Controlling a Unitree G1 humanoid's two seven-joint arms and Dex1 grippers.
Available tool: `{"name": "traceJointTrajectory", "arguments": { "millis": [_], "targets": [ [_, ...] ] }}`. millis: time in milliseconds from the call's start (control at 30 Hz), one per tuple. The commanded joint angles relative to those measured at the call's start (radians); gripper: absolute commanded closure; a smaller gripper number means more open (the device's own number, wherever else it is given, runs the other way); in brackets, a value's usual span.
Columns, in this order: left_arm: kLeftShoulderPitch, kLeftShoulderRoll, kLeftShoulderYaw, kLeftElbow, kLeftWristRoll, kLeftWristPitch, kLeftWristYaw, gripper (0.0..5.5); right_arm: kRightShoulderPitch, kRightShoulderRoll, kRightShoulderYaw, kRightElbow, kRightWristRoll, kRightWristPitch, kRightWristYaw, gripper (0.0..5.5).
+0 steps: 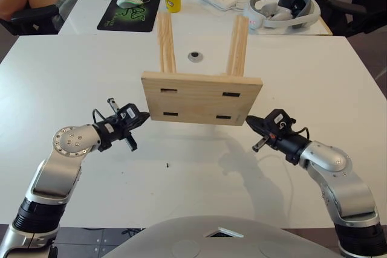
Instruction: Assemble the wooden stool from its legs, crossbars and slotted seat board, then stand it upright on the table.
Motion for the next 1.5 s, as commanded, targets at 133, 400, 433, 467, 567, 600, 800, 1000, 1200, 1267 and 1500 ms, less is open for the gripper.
{"name": "traceJointTrajectory", "arguments": {
  "millis": [133,400,433,467,567,600,800,1000,1200,1267,1500],
  "targets": [
    [-0.111,-0.016,0.017,-0.107,-0.118,0.053,-0.046,5.50,-0.109,-0.014,-0.028,-0.066,0.120,0.046,0.060,5.46],
    [-0.253,0.011,0.076,-0.083,-0.191,0.113,-0.078,5.50,-0.245,-0.061,-0.113,-0.057,0.215,0.107,0.079,5.46],
    [-0.259,0.012,0.076,-0.082,-0.191,0.115,-0.078,5.50,-0.253,-0.062,-0.115,-0.057,0.222,0.112,0.078,5.46],
    [-0.270,0.013,0.084,-0.079,-0.197,0.120,-0.079,5.50,-0.265,-0.062,-0.116,-0.059,0.230,0.119,0.077,5.46],
    [-0.303,0.012,0.101,-0.072,-0.214,0.135,-0.078,5.50,-0.295,-0.064,-0.118,-0.051,0.241,0.126,0.078,5.46],
    [-0.309,0.012,0.103,-0.070,-0.217,0.139,-0.077,5.50,-0.300,-0.065,-0.119,-0.048,0.243,0.127,0.077,5.46],
    [-0.377,0.005,0.119,-0.064,-0.251,0.181,-0.073,5.50,-0.366,-0.067,-0.130,-0.017,0.257,0.133,0.078,5.46],
    [-0.405,0.004,0.128,-0.068,-0.272,0.207,-0.069,5.50,-0.407,-0.062,-0.141,-0.011,0.270,0.146,0.076,5.46],
    [-0.423,-0.008,0.122,-0.051,-0.266,0.215,-0.062,5.50,-0.430,-0.070,-0.139,0.009,0.264,0.138,0.075,5.46],
    [-0.438,-0.009,0.123,-0.041,-0.264,0.220,-0.061,5.50,-0.439,-0.071,-0.137,0.015,0.256,0.131,0.070,5.46],
    [-0.484,-0.029,0.138,-0.035,-0.296,0.263,-0.050,5.50,-0.474,-0.049,-0.146,0.013,0.267,0.139,0.039,5.46]
  ]
}}
